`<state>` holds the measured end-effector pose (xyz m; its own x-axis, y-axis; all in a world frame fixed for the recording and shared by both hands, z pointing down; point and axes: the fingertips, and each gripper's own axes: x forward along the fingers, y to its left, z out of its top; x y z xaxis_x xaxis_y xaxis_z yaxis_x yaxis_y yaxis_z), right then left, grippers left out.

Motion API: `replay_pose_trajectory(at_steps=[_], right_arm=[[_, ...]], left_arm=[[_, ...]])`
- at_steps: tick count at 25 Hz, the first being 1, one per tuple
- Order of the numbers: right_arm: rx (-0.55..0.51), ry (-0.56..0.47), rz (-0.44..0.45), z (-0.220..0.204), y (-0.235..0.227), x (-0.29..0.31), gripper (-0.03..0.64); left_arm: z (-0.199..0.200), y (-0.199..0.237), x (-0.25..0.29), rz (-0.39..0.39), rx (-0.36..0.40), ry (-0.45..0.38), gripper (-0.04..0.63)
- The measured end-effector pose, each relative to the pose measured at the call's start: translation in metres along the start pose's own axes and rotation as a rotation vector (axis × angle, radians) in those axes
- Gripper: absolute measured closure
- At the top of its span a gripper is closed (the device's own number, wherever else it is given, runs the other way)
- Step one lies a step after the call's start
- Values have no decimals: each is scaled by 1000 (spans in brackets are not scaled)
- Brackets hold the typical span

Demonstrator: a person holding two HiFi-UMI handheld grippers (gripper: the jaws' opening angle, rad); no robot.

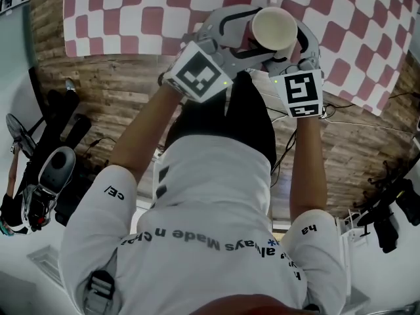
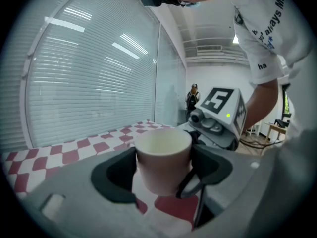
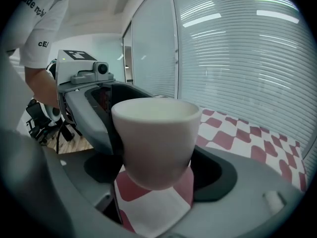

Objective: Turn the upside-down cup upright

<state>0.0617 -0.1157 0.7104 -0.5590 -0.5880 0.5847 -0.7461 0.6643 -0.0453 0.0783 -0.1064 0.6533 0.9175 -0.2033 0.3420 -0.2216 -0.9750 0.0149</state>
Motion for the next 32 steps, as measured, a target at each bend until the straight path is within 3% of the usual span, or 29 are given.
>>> replay_pose_trajectory(at_steps=[16, 28, 32], right_arm=[[-3, 29, 4, -46, -5, 44, 195], [-10, 30, 8, -54, -6, 47, 192], [-30, 64, 9, -58, -4, 42, 148]], left_arm=[[-58, 12, 19, 22, -31, 15, 245], [-65, 10, 23, 13, -15, 16, 244], [-67, 5, 24, 20, -39, 42, 216]])
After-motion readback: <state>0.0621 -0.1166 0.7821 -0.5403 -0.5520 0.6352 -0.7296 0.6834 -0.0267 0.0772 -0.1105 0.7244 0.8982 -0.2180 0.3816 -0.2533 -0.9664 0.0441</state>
